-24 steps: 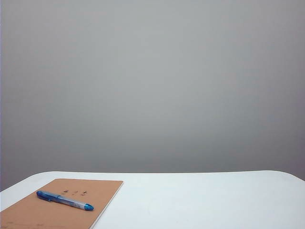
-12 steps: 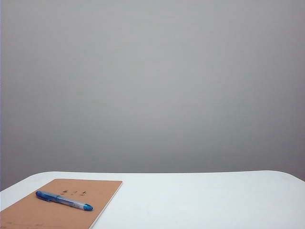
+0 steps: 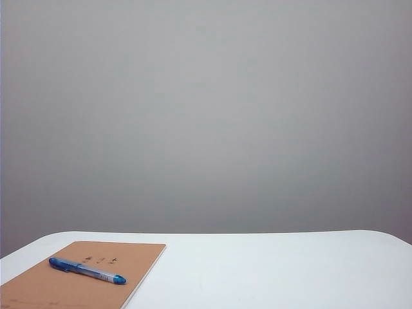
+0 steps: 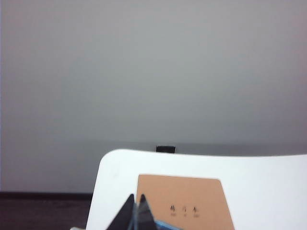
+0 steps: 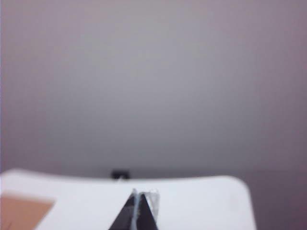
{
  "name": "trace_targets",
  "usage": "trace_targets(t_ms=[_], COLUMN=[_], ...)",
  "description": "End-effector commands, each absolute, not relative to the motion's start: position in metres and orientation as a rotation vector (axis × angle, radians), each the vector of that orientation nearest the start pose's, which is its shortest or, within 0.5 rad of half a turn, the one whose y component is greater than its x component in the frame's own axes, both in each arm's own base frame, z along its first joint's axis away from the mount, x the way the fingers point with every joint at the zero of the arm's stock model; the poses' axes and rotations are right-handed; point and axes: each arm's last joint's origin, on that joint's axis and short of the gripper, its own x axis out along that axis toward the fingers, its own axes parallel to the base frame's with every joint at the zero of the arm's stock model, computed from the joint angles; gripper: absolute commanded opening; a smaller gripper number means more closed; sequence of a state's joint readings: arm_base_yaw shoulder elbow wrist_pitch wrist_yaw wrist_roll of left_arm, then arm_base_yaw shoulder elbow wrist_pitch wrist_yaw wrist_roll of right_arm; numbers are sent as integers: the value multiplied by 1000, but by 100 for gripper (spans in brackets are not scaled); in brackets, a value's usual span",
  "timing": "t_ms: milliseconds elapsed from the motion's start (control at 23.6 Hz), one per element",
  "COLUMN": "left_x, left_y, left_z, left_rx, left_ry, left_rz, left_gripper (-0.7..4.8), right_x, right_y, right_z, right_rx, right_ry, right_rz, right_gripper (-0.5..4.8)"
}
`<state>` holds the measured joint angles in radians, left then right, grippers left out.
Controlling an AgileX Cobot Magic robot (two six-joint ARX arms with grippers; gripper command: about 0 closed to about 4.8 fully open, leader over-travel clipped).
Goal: Pick up a pen on the table and place it on the notebook.
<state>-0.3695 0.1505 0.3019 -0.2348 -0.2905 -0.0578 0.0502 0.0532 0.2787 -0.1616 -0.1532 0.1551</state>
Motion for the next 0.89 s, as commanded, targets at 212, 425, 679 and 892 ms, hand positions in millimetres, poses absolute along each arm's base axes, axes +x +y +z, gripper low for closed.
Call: trace_targets(t_ms=[212, 425, 679, 892], left_x=[77, 82, 88, 92], left_y=[-22, -25, -26, -23], left_z=[217, 202, 185, 176], left_rx=[-74, -70, -54, -45], left_ry=[-36, -30, -26, -29], left_rz=[-115, -162, -147, -132], left_gripper=[-6, -5, -6, -6], right_x=[80, 86, 93, 94], right_y=[10, 13, 14, 14], right_z=[225, 204, 180, 174], right_rx=[187, 161, 159, 158], right_ry=[-83, -47, -14, -6], right_rz=[158, 162, 166, 170], right_gripper=[-6, -6, -6, -6])
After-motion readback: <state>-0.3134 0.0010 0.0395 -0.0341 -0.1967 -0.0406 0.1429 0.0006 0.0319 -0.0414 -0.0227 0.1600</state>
